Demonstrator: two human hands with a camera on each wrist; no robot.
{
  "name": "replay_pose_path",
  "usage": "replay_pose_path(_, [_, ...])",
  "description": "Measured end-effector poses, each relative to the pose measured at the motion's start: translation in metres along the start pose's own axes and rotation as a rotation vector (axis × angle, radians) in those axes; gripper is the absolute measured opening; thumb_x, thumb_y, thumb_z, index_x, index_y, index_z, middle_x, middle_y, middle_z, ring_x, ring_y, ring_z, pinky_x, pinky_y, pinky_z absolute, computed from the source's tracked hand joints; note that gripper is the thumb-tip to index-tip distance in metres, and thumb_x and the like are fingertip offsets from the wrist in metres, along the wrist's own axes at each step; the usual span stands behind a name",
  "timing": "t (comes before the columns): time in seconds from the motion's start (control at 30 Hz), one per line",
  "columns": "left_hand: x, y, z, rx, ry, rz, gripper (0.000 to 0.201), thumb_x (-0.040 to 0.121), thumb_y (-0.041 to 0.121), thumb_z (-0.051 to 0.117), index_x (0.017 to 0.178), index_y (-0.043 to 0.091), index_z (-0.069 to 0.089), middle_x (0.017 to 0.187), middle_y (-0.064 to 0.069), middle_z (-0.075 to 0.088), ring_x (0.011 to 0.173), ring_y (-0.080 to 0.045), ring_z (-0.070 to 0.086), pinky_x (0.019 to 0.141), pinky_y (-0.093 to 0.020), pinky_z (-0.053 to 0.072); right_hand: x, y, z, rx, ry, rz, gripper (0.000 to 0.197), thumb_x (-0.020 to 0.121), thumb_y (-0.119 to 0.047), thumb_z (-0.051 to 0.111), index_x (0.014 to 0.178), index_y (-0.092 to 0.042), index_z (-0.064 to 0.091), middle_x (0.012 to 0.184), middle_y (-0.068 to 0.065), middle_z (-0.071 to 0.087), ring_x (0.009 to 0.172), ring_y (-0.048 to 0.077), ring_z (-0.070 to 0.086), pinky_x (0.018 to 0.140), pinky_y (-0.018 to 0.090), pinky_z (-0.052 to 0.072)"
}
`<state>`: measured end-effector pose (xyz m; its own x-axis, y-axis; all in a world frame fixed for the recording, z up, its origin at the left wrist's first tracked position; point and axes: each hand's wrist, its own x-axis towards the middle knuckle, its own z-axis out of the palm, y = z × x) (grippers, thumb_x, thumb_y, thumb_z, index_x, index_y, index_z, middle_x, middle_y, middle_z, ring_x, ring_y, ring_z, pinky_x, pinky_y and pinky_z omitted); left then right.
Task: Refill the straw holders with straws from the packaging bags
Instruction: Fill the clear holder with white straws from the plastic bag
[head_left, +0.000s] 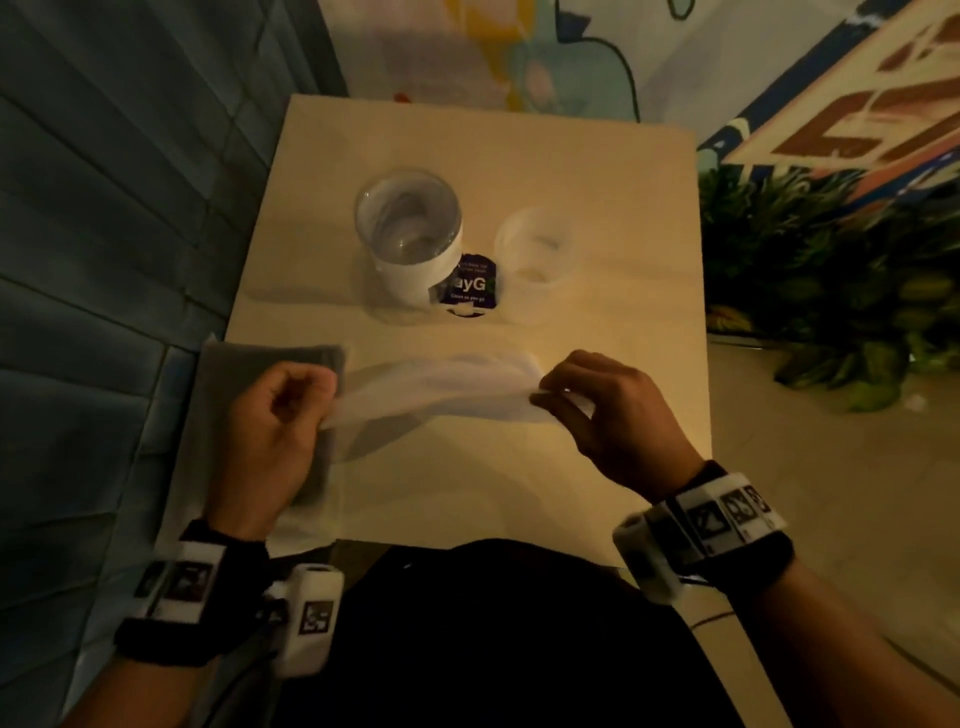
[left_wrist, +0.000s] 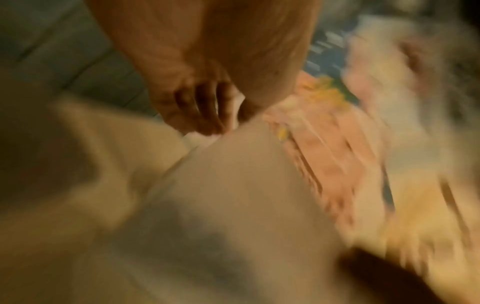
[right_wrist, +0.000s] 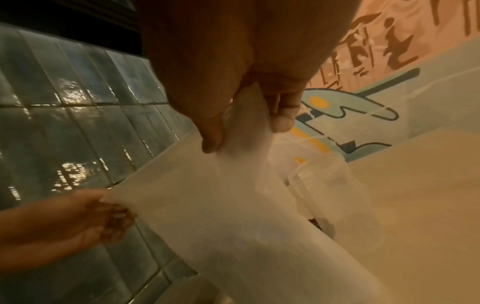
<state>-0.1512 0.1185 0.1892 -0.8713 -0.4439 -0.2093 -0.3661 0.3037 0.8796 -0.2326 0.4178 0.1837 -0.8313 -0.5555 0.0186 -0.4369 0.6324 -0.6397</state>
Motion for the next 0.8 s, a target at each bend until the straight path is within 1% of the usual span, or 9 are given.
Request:
replay_pose_path(0.03, [0.001, 0.009, -0.001, 0.130, 0.056, 0.140, 0.005, 0.094, 0.021, 0.064, 0.095, 0.016, 0.065, 0.097, -0.005, 0.065, 0.089, -0.018, 0.060, 0.075, -0.007, 0.044, 0.006, -0.003, 0.001, -0.003, 0.024, -0.005, 0.015, 0.095, -0.028, 0.061, 0.096, -0.016, 0.069, 0.090, 0.000, 0.063, 0.078, 0.019, 0.057, 0.065, 0.041, 0.051])
replay_pose_path(0.07, [0.002, 0.018, 0.000, 0.239, 0.079, 0.292, 0.015, 0.092, 0.028, 0.065, 0.098, 0.014, 0.064, 0.102, -0.005, 0.061, 0.091, -0.016, 0.058, 0.079, -0.009, 0.042, 0.011, -0.006, 0.003, -0.009, 0.040, -0.013, 0.015, 0.095, -0.028, 0.062, 0.096, -0.016, 0.070, 0.089, 0.000, 0.062, 0.078, 0.020, 0.056, 0.064, 0.041, 0.051])
replay_pose_path(0.1, [0.003, 0.026, 0.003, 0.303, 0.043, 0.421, 0.023, 0.089, 0.034, 0.066, 0.101, 0.015, 0.064, 0.106, -0.003, 0.058, 0.096, -0.015, 0.055, 0.084, -0.015, 0.041, 0.016, -0.010, 0.004, -0.015, 0.051, -0.023, 0.015, 0.095, -0.028, 0.062, 0.096, -0.016, 0.071, 0.089, 0.000, 0.062, 0.078, 0.019, 0.055, 0.063, 0.040, 0.051])
replay_pose_path(0.2, [0.007, 0.046, 0.024, 0.462, -0.189, 0.608, 0.040, 0.083, 0.050, 0.066, 0.113, 0.023, 0.062, 0.115, 0.005, 0.055, 0.108, -0.014, 0.050, 0.089, -0.033, 0.040, 0.027, -0.024, 0.008, -0.019, 0.064, -0.062, 0.022, 0.093, -0.032, 0.058, 0.098, -0.016, 0.072, 0.091, 0.000, 0.063, 0.080, 0.016, 0.053, 0.063, 0.033, 0.049])
replay_pose_path(0.3, [0.014, 0.050, 0.044, 0.521, -0.292, 0.742, 0.027, 0.087, 0.044, 0.060, 0.100, 0.022, 0.068, 0.098, 0.006, 0.066, 0.090, -0.008, 0.055, 0.079, -0.033, 0.042, 0.032, -0.034, 0.010, 0.034, 0.070, -0.066, 0.018, 0.093, -0.028, 0.061, 0.098, -0.015, 0.072, 0.092, -0.001, 0.063, 0.081, 0.016, 0.054, 0.065, 0.034, 0.050])
replay_pose_path(0.4, [0.022, 0.046, 0.039, 0.437, -0.247, 0.774, 0.012, 0.088, 0.028, 0.067, 0.086, 0.017, 0.070, 0.083, 0.006, 0.068, 0.077, -0.010, 0.058, 0.070, -0.027, 0.041, 0.030, -0.037, 0.006, 0.136, 0.110, -0.008, 0.010, 0.093, -0.022, 0.065, 0.097, -0.016, 0.071, 0.092, -0.003, 0.063, 0.082, 0.014, 0.057, 0.068, 0.034, 0.051])
replay_pose_path(0.5, [0.025, 0.045, 0.025, 0.381, -0.222, 0.760, 0.007, 0.086, 0.023, 0.071, 0.084, 0.017, 0.070, 0.082, 0.007, 0.068, 0.076, -0.011, 0.059, 0.067, -0.036, 0.048, 0.024, -0.036, -0.003, 0.196, 0.180, 0.054, 0.009, 0.091, -0.025, 0.065, 0.094, -0.018, 0.071, 0.088, -0.007, 0.064, 0.078, 0.005, 0.057, 0.065, 0.026, 0.049])
replay_pose_path(0.6, [0.026, 0.047, 0.021, 0.378, -0.256, 0.743, 0.011, 0.089, 0.028, 0.066, 0.084, 0.019, 0.070, 0.084, 0.010, 0.066, 0.078, -0.009, 0.059, 0.068, -0.039, 0.049, 0.020, -0.039, -0.010, 0.201, 0.214, 0.082, 0.013, 0.089, -0.028, 0.065, 0.092, -0.018, 0.073, 0.085, -0.007, 0.065, 0.074, 0.005, 0.058, 0.065, 0.019, 0.048])
replay_pose_path(0.8, [0.021, 0.059, 0.027, 0.351, -0.348, 0.717, 0.023, 0.090, 0.044, 0.058, 0.093, 0.024, 0.068, 0.091, 0.015, 0.065, 0.083, -0.003, 0.060, 0.071, -0.036, 0.053, 0.020, -0.045, -0.009, 0.224, 0.215, 0.062, 0.011, 0.090, -0.025, 0.066, 0.094, -0.020, 0.075, 0.087, -0.010, 0.066, 0.073, 0.005, 0.060, 0.064, 0.027, 0.052])
